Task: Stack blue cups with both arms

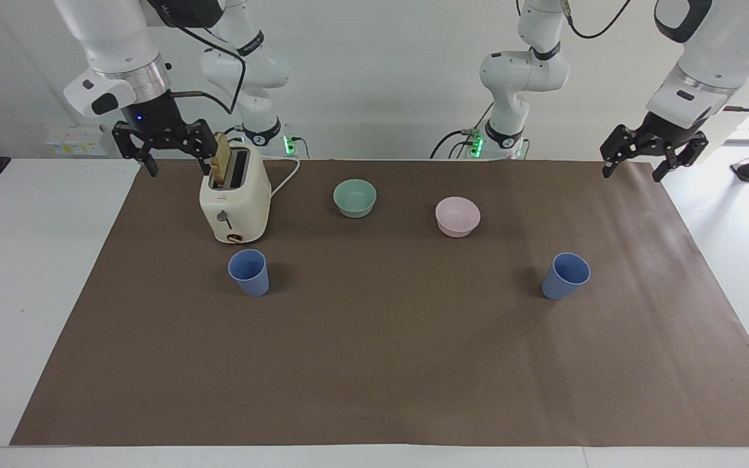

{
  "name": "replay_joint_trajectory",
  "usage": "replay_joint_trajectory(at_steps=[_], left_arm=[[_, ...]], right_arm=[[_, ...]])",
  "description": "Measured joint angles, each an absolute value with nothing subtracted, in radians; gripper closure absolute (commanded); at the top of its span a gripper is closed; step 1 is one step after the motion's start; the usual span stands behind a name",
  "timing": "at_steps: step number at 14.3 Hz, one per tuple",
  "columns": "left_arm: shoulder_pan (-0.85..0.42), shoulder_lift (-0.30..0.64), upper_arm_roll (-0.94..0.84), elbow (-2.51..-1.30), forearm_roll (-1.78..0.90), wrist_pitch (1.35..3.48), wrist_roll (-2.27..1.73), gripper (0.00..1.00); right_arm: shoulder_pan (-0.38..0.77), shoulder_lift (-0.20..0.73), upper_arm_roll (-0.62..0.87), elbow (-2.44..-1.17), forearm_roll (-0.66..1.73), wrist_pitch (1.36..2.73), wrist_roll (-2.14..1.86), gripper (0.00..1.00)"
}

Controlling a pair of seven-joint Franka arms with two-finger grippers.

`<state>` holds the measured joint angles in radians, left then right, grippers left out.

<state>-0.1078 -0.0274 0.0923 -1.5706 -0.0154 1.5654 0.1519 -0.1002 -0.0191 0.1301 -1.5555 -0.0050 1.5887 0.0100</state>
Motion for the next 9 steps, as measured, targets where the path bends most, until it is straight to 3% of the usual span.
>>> replay_joint_trajectory(at_steps=[9], left_arm=[[-0.108, -0.027, 0.085, -1.571, -0.019, 1.566, 0.152, 0.00]], right_arm=[[-0.100, -0.019, 0.130, -1.555, -0.005, 1.589, 0.010, 0.00]])
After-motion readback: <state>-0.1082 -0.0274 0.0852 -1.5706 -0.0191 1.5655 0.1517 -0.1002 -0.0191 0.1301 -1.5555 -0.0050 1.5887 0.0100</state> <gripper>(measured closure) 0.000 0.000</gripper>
